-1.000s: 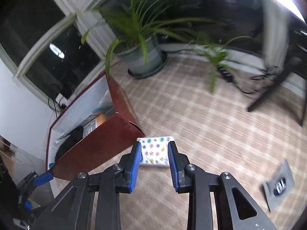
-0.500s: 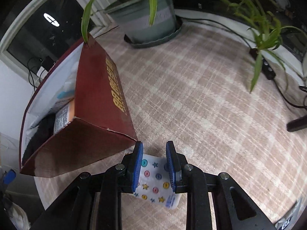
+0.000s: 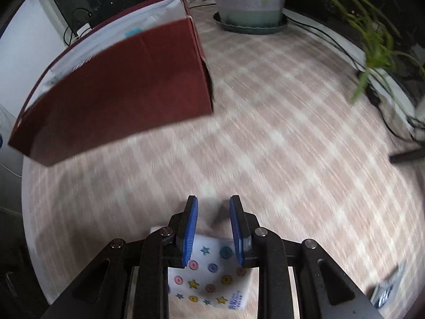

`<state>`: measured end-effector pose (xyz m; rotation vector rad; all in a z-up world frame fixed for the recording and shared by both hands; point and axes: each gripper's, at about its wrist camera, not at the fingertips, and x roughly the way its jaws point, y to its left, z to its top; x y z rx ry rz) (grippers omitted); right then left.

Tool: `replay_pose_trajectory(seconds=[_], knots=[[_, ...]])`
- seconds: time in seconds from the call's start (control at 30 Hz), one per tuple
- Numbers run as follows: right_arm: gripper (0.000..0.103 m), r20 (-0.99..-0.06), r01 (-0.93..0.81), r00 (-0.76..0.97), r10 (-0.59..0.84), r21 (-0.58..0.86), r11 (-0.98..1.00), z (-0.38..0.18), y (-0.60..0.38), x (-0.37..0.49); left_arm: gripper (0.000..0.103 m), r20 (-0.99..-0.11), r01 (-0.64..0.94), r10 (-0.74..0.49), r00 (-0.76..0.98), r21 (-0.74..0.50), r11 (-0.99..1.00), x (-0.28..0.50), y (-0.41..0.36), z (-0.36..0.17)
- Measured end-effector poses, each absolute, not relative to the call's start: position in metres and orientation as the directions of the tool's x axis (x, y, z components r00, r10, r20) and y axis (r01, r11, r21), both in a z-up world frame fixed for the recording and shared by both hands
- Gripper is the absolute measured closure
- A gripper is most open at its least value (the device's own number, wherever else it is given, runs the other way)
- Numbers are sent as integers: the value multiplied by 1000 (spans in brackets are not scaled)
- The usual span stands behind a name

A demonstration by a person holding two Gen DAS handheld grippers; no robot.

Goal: Organize soft objects
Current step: 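Move both tools back from the box toward the items on the rug, then move the left tool to the tissue pack while the right tool approaches the grey foil pouch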

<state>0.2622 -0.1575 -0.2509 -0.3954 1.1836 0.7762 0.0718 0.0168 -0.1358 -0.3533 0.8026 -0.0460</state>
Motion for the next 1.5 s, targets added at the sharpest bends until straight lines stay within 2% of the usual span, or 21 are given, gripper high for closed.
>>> replay_pose_trajectory(seconds=[0.33,0.47,0.63,0.83,1.0,1.2,1.33,1.5], knots=[[80,-847,-515,331,415,206,832,-202,-272,211,29,-700,4,-237,674,-317,948,73,-12,-136],[58,-818,-385,413,400,242,891,-194,-316,183,29,-705,46,-272,655,-323,945,73,-23,-138],[49,-817,-256,445,367,276,926,-197,-364,158,29,-718,144,-310,623,-284,948,78,-51,-145],[48,-828,-215,458,322,249,944,-193,-397,139,29,-736,248,-326,594,-217,944,89,-92,-161],[48,-836,-225,461,299,216,950,-191,-410,137,29,-757,263,-267,596,-130,956,102,-116,-180],[47,-842,-258,450,299,198,946,-196,-421,155,29,-783,283,-215,583,-51,958,130,-131,-204],[46,-845,-273,438,307,200,941,-203,-422,176,29,-798,355,-181,575,44,934,151,-147,-214],[46,-850,-293,428,306,190,937,-214,-418,196,29,-827,453,-183,531,94,887,169,-161,-226]])
